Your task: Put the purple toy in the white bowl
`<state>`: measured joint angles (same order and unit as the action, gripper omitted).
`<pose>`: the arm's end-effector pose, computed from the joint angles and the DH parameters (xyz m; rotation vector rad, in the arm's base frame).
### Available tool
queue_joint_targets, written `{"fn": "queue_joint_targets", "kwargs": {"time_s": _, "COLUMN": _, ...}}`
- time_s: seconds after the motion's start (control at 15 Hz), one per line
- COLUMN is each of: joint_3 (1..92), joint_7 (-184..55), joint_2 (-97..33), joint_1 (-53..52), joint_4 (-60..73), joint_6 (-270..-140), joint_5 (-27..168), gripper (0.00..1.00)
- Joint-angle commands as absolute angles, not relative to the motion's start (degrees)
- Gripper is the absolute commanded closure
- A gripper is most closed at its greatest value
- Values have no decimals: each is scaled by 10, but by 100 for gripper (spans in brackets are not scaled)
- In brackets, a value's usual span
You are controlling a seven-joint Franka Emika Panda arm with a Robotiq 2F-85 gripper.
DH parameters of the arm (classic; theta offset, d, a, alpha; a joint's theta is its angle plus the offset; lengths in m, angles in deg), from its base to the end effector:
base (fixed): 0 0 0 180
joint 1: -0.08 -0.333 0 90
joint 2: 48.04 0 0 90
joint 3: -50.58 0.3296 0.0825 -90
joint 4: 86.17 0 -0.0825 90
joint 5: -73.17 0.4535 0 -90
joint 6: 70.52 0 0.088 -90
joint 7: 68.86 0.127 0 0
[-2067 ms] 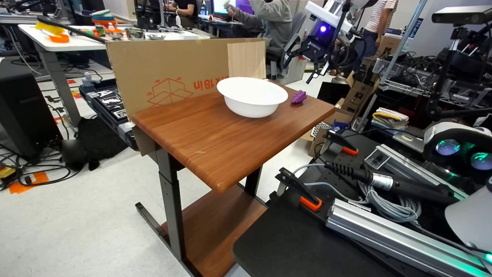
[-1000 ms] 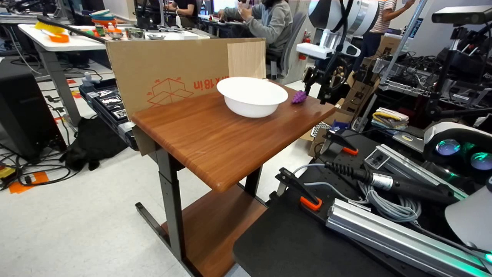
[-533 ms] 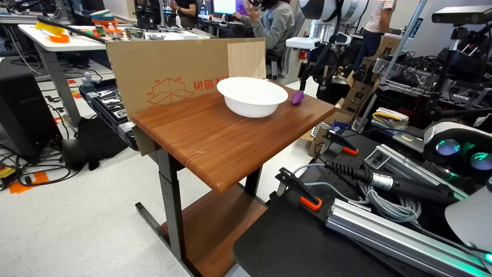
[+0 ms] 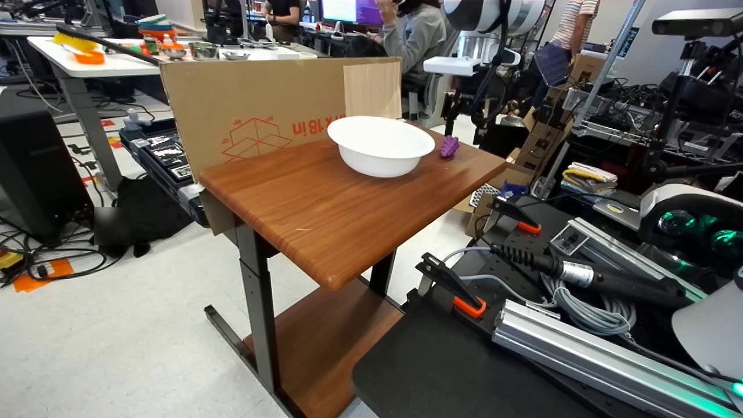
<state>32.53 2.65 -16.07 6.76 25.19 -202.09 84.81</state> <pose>0.5895 -0.2684 0.1287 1.8931 -2.3795 -0.2183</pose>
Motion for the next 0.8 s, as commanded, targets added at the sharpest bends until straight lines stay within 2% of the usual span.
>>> {"fn": "queue_joint_targets", "kwargs": {"time_s": 0.0, "joint_3": 360, "joint_7": -71, "joint_2": -149, "joint_1": 92, "joint_4": 233, "joint_6": -2031, "joint_5": 834, "gripper": 0}}
{"fn": "queue_joint_targets", "kwargs": {"time_s": 0.2, "joint_3": 376, "joint_7": -164, "joint_2": -148, "joint_1": 100, "joint_4": 242, "joint_6": -2074, "joint_5": 850, "gripper": 2}}
{"fn": "queue_joint_targets", "kwargs": {"time_s": 0.27, "joint_3": 379, "joint_7": -184, "joint_2": -145, "joint_1": 105, "joint_4": 241, "joint_6": -2075, "joint_5": 858, "gripper": 26}}
{"fn": "queue_joint_targets", "kwargs": {"time_s": 0.33, "joint_3": 383, "joint_7": -201, "joint_2": -141, "joint_1": 111, "joint_4": 241, "joint_6": -2072, "joint_5": 867, "gripper": 26}}
{"fn": "queue_joint_targets", "kwargs": {"time_s": 0.4, "joint_3": 385, "joint_7": -213, "joint_2": -138, "joint_1": 116, "joint_4": 240, "joint_6": -2065, "joint_5": 872, "gripper": 31}}
{"fn": "queue_joint_targets", "kwargs": {"time_s": 0.73, "joint_3": 392, "joint_7": -258, "joint_2": -128, "joint_1": 139, "joint_4": 235, "joint_6": -2056, "joint_5": 922, "gripper": 69}}
